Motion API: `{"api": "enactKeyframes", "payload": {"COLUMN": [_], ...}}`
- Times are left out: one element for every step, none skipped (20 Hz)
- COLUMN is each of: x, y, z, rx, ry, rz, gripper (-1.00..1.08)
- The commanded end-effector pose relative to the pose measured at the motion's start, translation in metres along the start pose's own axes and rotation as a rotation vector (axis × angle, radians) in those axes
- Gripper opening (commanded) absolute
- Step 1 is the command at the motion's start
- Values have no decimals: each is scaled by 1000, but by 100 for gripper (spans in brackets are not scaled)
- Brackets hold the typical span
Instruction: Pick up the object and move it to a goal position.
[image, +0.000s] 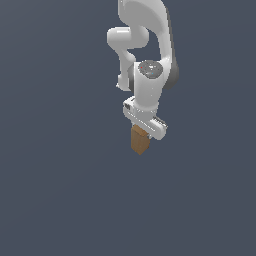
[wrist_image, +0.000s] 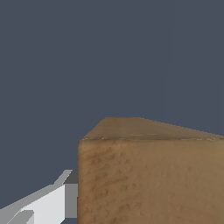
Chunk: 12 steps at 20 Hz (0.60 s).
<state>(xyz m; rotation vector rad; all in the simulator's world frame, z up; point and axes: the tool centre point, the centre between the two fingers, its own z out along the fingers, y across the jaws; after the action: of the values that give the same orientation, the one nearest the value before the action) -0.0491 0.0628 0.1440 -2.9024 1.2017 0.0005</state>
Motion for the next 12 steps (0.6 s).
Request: {"api": "enactKeyframes", "payload": {"x": [0, 0, 0, 0, 0, 0, 0, 0, 0, -1, -1, -1], "y": [0, 0, 1, 1, 2, 3, 4, 5, 6, 7, 8, 9], "z": [-2, -5, -7, -10, -14, -19, -24, -29, -35, -42, -50, -57], "rx": [1, 1, 1, 1, 1, 1, 1, 1, 1, 1, 1, 1], "ry": [1, 1, 1, 1, 1, 1, 1, 1, 1, 1, 1, 1], "rz": [0, 0, 0, 0, 0, 0, 0, 0, 0, 0, 0, 0], "gripper": [-100, -100, -100, -100, -100, -100, -100, -100, -100, -100, -100, -100]}}
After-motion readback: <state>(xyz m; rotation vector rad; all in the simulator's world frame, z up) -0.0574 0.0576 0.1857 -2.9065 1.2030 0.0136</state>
